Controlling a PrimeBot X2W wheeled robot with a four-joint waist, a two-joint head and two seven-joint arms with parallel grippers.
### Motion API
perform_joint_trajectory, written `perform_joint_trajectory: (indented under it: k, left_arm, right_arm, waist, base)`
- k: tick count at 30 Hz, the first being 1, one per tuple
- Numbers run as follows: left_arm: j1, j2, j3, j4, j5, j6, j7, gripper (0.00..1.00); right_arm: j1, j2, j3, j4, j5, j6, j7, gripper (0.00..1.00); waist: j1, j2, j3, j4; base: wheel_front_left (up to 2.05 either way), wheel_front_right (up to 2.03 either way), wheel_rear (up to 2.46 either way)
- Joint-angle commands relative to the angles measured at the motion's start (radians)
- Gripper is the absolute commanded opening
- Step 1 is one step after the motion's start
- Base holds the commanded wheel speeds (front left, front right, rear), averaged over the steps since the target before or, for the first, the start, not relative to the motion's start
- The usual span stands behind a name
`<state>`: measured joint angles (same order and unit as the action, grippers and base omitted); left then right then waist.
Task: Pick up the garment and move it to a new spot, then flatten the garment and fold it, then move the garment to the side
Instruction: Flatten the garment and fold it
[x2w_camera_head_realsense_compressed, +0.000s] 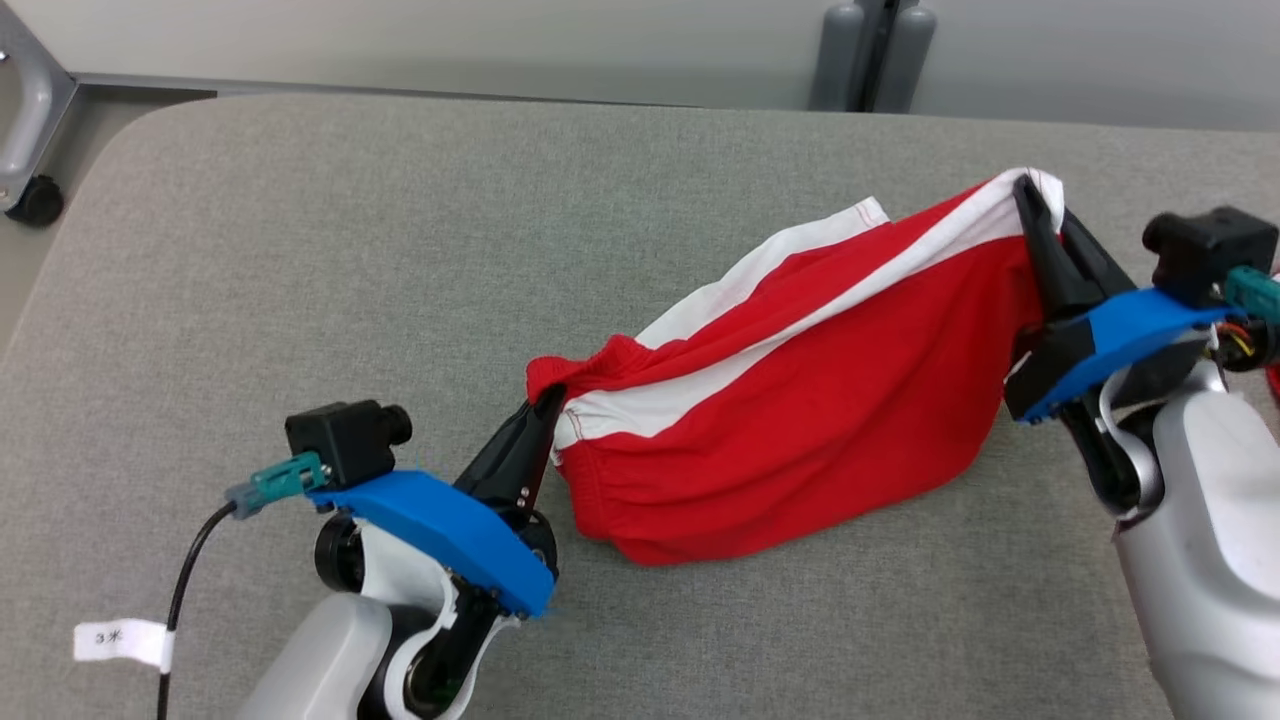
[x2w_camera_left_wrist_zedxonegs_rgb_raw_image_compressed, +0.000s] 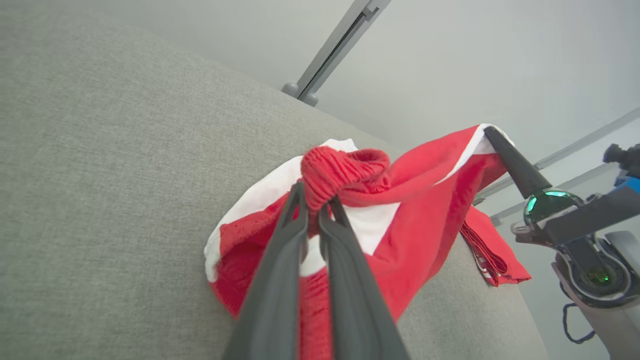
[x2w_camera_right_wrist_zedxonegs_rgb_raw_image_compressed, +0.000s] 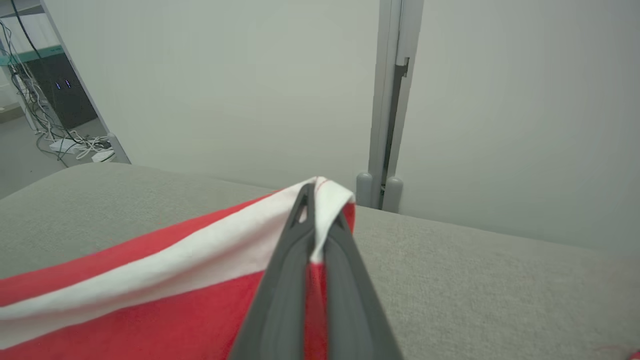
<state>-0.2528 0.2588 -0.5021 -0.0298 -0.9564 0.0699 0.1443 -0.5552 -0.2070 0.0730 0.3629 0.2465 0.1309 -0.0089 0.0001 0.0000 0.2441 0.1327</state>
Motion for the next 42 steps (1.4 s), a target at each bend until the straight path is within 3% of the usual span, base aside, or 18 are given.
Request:
perform_joint_trajectory:
  k: [1, 15, 17, 19, 20, 21, 25, 32, 36, 42]
  left_arm:
    - [-0.052, -0.016, -0.002, 0.051, -0.002, 0.004, 0.010, 0.00]
    - [-0.253, -0.123, -0.011, 0.354, 0.005, -0.019, -0.006, 0.00]
    - [-0.266, -0.131, -0.014, 0.383, 0.002, -0.026, -0.012, 0.10]
    - [-0.273, -0.139, -0.016, 0.408, 0.002, -0.031, -0.021, 0.45]
    - [-0.275, -0.143, -0.019, 0.419, 0.004, -0.034, -0.026, 1.00]
    - [-0.278, -0.147, -0.024, 0.428, 0.009, -0.036, -0.033, 1.00]
    - [-0.281, -0.147, -0.029, 0.444, 0.027, -0.049, -0.072, 1.00]
    - [-0.225, -0.077, -0.031, 0.403, 0.098, -0.069, -0.185, 1.00]
    - [-0.175, -0.033, -0.015, 0.358, 0.131, -0.052, -0.248, 1.00]
    - [-0.073, 0.022, 0.020, 0.284, 0.163, 0.001, -0.333, 1.00]
  right_arm:
    - [-0.066, -0.014, 0.015, 0.068, 0.005, 0.000, 0.008, 0.00]
    - [-0.359, -0.027, 0.121, 0.502, 0.013, 0.000, -0.024, 0.00]
    - [-0.378, -0.023, 0.144, 0.547, 0.017, 0.000, -0.041, 0.11]
    - [-0.393, -0.018, 0.159, 0.586, 0.023, 0.000, -0.060, 0.27]
    - [-0.400, -0.014, 0.166, 0.604, 0.029, 0.000, -0.071, 0.56]
    - [-0.407, -0.009, 0.174, 0.621, 0.031, 0.000, -0.081, 1.00]
    - [-0.426, 0.000, 0.209, 0.667, 0.050, 0.000, -0.122, 1.00]
    - [-0.445, -0.018, 0.295, 0.693, 0.107, 0.000, -0.143, 1.00]
    - [-0.426, -0.048, 0.351, 0.689, 0.157, 0.000, -0.113, 1.00]
    - [-0.355, -0.110, 0.432, 0.683, 0.260, 0.000, 0.016, 1.00]
  waist:
    - [-0.0001, 0.0000, 0.033, 0.025]
    - [-0.0001, 0.0000, 0.122, 0.082]
    - [-0.0001, 0.0000, 0.124, 0.085]
    - [-0.0001, 0.0000, 0.123, 0.087]
    - [-0.0001, 0.0000, 0.122, 0.087]
    - [-0.0001, 0.0000, 0.120, 0.087]
    - [-0.0001, 0.0000, 0.108, 0.082]
    - [-0.0001, 0.0000, 0.065, 0.068]
    - [-0.0001, 0.0000, 0.031, 0.063]
    - [-0.0001, 0.0000, -0.004, 0.064]
  base:
    - [0.00, 0.00, 0.00]
    - [0.00, 0.00, 0.00]
    - [0.00, 0.00, 0.00]
    - [0.00, 0.00, 0.00]
    - [0.00, 0.00, 0.00]
    - [0.00, 0.00, 0.00]
    - [0.00, 0.00, 0.00]
    - [0.00, 0.00, 0.00]
    - [0.00, 0.00, 0.00]
    - [0.00, 0.00, 0.00]
